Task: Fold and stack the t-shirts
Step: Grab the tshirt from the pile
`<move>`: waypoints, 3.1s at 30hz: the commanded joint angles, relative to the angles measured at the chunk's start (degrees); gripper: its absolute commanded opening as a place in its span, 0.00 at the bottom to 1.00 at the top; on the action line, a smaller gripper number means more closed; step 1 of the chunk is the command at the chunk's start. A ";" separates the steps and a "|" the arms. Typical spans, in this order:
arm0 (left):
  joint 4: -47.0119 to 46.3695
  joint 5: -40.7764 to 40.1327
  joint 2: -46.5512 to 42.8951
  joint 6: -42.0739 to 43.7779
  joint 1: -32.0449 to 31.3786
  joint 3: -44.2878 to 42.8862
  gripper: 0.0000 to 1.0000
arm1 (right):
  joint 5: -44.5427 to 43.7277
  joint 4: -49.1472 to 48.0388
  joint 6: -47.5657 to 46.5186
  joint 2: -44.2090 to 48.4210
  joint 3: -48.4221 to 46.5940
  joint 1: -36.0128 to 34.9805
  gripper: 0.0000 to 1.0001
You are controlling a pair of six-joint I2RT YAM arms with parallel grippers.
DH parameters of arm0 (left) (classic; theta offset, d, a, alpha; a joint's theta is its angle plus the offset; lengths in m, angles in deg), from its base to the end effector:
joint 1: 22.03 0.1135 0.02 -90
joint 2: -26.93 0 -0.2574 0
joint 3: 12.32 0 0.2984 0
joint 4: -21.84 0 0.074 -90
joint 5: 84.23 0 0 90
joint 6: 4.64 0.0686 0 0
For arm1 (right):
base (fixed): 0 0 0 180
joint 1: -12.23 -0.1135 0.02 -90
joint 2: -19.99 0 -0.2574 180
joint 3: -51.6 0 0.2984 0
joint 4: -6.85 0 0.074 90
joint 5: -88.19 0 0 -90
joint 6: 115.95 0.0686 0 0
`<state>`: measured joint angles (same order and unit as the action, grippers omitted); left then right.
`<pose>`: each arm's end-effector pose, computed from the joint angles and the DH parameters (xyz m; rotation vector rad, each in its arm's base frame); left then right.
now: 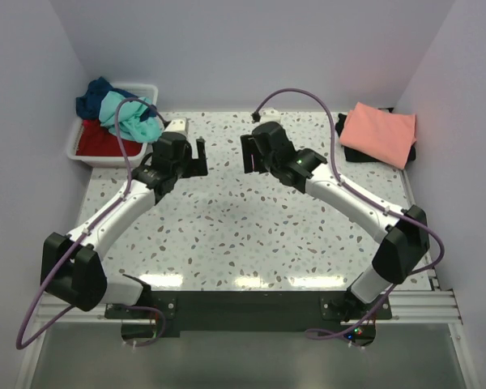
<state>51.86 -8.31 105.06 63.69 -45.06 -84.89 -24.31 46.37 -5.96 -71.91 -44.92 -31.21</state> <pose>0.3547 -0.1327 0.2547 -0.1121 2.1729 -0.1765 0.3365 0.2825 0.3162 -0.2159 2.1250 0.2231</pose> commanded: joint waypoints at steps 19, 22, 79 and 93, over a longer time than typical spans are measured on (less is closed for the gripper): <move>3.91 -9.37 20.73 0.67 11.41 -26.64 0.97 | 1.49 -3.58 -0.13 -4.52 -1.39 -0.07 0.70; 4.87 -10.08 23.90 -0.65 14.14 -30.96 0.94 | 2.46 -3.23 0.05 -5.40 -1.47 0.02 0.70; -10.86 9.42 18.21 -8.74 24.61 -30.61 0.00 | -2.36 4.25 3.92 -7.16 -6.40 13.46 0.62; -16.19 26.88 8.45 -8.29 11.43 -44.77 0.00 | -4.30 3.98 5.41 1.98 -1.66 17.07 0.62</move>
<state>45.10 7.82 120.54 56.87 -32.89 -125.87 -26.94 50.96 -2.40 -72.83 -48.90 -13.97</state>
